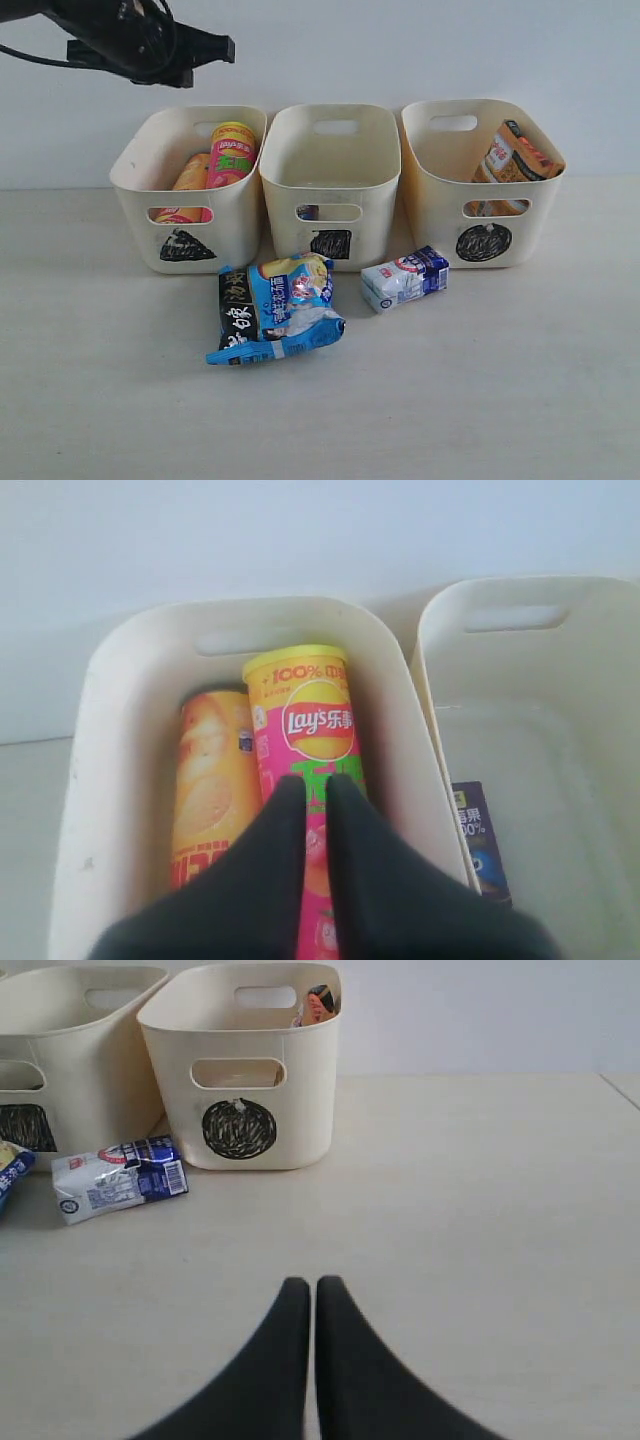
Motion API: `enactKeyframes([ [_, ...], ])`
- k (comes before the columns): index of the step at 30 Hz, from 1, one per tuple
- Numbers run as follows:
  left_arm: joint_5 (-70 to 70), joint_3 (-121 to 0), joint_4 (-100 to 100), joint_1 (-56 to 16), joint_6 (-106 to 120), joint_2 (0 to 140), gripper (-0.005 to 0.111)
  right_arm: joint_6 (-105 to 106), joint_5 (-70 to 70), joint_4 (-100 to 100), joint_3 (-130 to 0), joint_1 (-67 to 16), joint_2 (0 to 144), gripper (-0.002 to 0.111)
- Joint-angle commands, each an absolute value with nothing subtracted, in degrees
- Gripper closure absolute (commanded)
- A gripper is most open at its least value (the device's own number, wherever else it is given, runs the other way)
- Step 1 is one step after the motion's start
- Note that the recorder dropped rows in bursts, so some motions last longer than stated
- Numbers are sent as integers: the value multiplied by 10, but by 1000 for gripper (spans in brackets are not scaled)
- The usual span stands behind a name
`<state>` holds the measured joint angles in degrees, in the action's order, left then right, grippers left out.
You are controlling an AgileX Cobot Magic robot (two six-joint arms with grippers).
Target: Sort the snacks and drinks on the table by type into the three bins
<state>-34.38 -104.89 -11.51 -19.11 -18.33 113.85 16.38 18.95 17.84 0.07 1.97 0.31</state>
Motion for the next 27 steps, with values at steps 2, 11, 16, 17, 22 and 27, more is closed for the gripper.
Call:
enactKeyframes([
  [2,-357,-1053,-118,-190,-186,1094,102,166,185,174,0,22,0,108],
  [11,-396,-1045,-83,-190,-186,1019,102,166,185,174,0,22,0,108],
  [16,-382,-987,-47,-190,-178,953,102,166,185,174,0,22,0,108],
  [17,-380,-975,-47,-190,-176,942,102,166,185,174,0,22,0,108],
  [22,-355,-898,-49,-190,-169,863,102,166,185,175,0,22,0,108],
  [27,-324,-828,-49,-190,-169,774,102,166,185,177,0,22,0,108],
])
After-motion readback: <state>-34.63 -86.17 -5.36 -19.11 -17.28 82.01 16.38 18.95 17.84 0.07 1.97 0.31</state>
